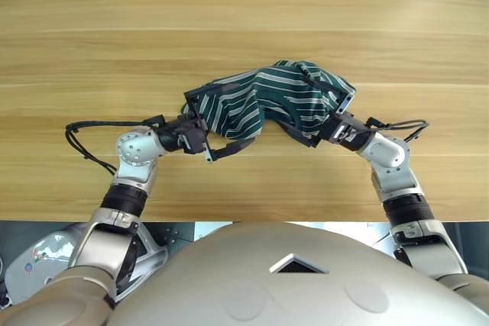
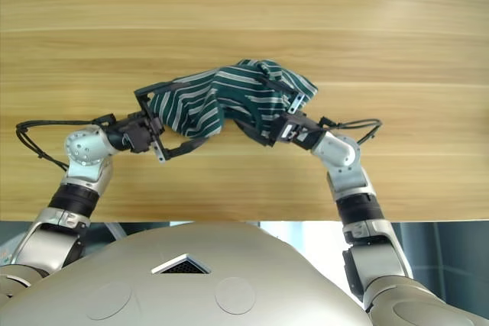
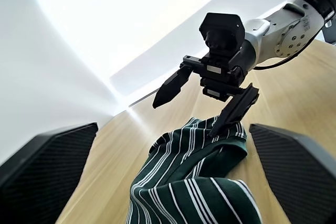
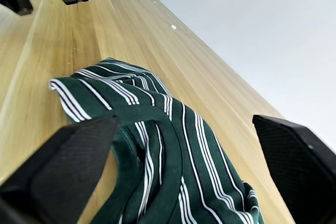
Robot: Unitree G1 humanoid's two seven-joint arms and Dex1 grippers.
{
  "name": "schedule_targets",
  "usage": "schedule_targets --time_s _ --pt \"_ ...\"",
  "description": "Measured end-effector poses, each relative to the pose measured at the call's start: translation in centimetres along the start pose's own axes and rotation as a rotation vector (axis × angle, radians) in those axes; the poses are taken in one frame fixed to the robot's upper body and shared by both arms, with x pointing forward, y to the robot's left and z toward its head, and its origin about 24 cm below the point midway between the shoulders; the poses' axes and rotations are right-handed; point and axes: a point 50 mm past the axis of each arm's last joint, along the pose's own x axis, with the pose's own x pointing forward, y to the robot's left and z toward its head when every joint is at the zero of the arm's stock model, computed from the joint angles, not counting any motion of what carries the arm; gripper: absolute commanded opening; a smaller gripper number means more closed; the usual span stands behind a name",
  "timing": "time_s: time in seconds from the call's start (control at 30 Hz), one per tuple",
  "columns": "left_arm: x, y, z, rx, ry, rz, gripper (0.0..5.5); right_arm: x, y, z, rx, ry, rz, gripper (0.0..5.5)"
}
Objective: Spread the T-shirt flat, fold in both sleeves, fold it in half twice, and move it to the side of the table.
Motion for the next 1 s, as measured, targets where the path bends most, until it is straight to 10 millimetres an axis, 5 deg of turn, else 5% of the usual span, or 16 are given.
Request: schedule_targets --time_s 1.0 --pt "-0.4 -1.2 -0.6 -0.047 0.086 -0.093 5.36 -1.0 -0.9 1.8 -0.005 -0.102 0.176 4.73"
